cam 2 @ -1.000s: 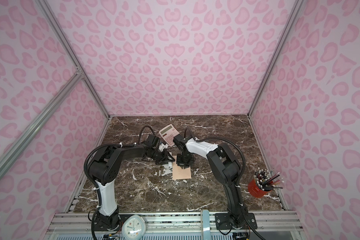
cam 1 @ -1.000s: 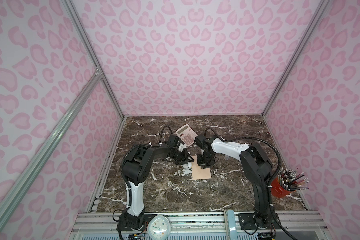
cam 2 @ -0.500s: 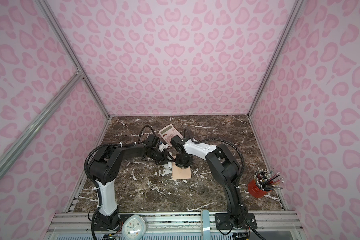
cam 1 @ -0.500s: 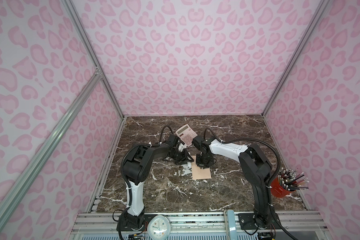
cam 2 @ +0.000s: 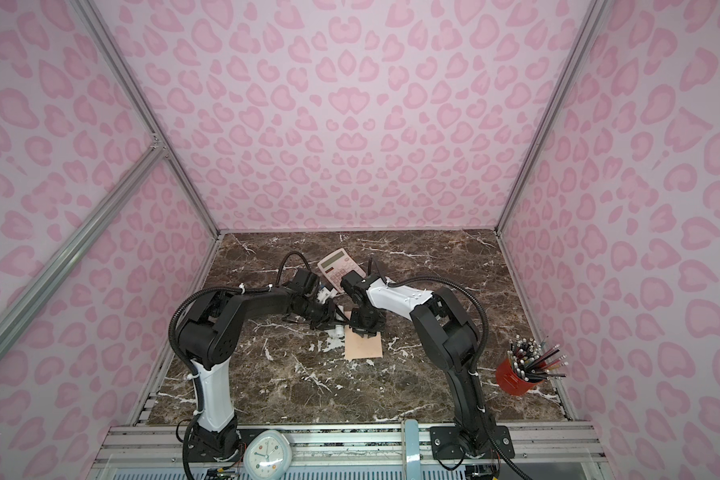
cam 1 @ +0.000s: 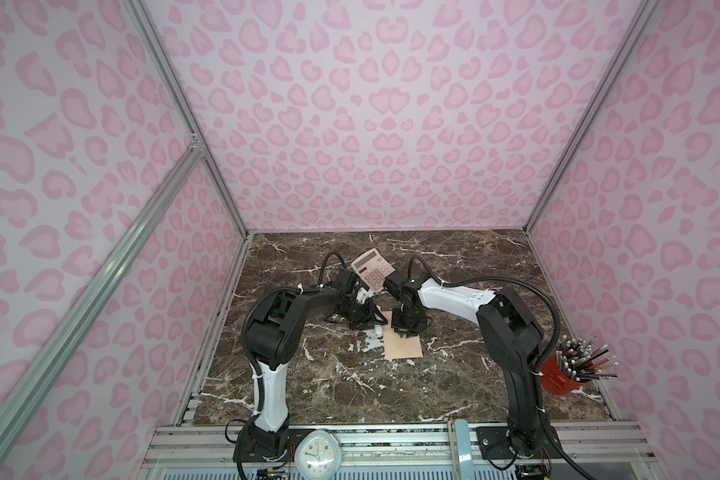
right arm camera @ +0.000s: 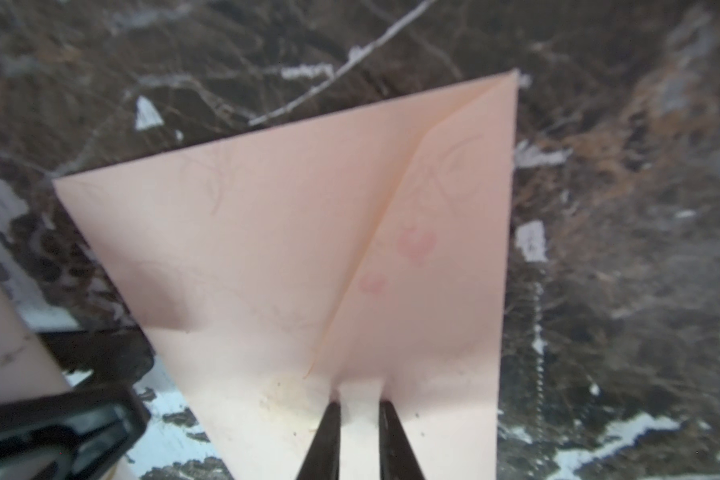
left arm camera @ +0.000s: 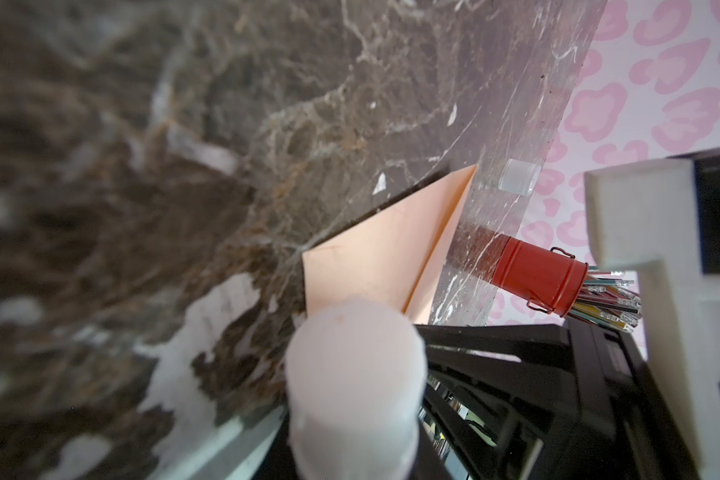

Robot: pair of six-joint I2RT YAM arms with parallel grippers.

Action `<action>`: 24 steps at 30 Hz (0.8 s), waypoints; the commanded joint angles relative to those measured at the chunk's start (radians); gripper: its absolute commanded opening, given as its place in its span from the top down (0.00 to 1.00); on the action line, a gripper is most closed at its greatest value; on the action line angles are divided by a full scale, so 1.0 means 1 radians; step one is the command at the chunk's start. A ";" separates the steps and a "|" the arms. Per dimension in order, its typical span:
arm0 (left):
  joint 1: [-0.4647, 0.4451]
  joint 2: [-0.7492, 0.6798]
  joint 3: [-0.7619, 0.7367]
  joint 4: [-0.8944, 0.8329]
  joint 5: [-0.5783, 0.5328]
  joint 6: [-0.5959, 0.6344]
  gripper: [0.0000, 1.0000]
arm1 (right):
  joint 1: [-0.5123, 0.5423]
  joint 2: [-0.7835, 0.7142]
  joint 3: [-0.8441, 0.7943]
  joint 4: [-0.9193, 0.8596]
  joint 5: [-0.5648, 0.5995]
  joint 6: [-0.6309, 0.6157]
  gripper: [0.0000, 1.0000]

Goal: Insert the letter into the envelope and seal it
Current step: 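Hold the flap pressed shut with the right gripper while the left holds the glue stick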

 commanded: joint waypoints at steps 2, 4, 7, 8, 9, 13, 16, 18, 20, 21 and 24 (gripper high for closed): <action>0.003 0.003 -0.007 -0.037 -0.036 0.015 0.96 | 0.005 0.056 -0.025 0.128 -0.068 0.004 0.79; 0.003 0.002 -0.007 -0.036 -0.036 0.015 0.96 | 0.004 0.058 -0.024 0.132 -0.071 0.006 0.78; 0.003 0.001 -0.009 -0.037 -0.035 0.014 0.96 | 0.004 0.059 -0.019 0.130 -0.070 0.006 0.81; 0.003 0.000 -0.010 -0.037 -0.035 0.015 0.96 | 0.005 0.060 -0.016 0.126 -0.068 0.006 0.83; 0.003 0.000 -0.008 -0.037 -0.036 0.015 0.96 | 0.005 0.062 -0.014 0.122 -0.067 0.005 0.87; 0.003 -0.003 -0.011 -0.037 -0.037 0.015 0.96 | 0.005 0.063 -0.016 0.126 -0.070 0.005 0.90; 0.002 -0.006 -0.014 -0.035 -0.037 0.013 0.96 | 0.004 0.064 -0.016 0.131 -0.078 0.007 0.90; 0.003 -0.006 -0.017 -0.034 -0.037 0.013 0.96 | 0.003 0.063 -0.016 0.139 -0.084 0.012 0.90; 0.003 -0.008 -0.020 -0.032 -0.039 0.013 0.96 | 0.001 0.065 -0.017 0.143 -0.088 0.018 0.88; 0.003 -0.009 -0.022 -0.031 -0.039 0.013 0.96 | -0.001 0.066 -0.014 0.144 -0.089 0.021 0.88; 0.003 -0.012 -0.024 -0.030 -0.037 0.013 0.96 | -0.006 0.066 -0.009 0.144 -0.088 0.035 0.84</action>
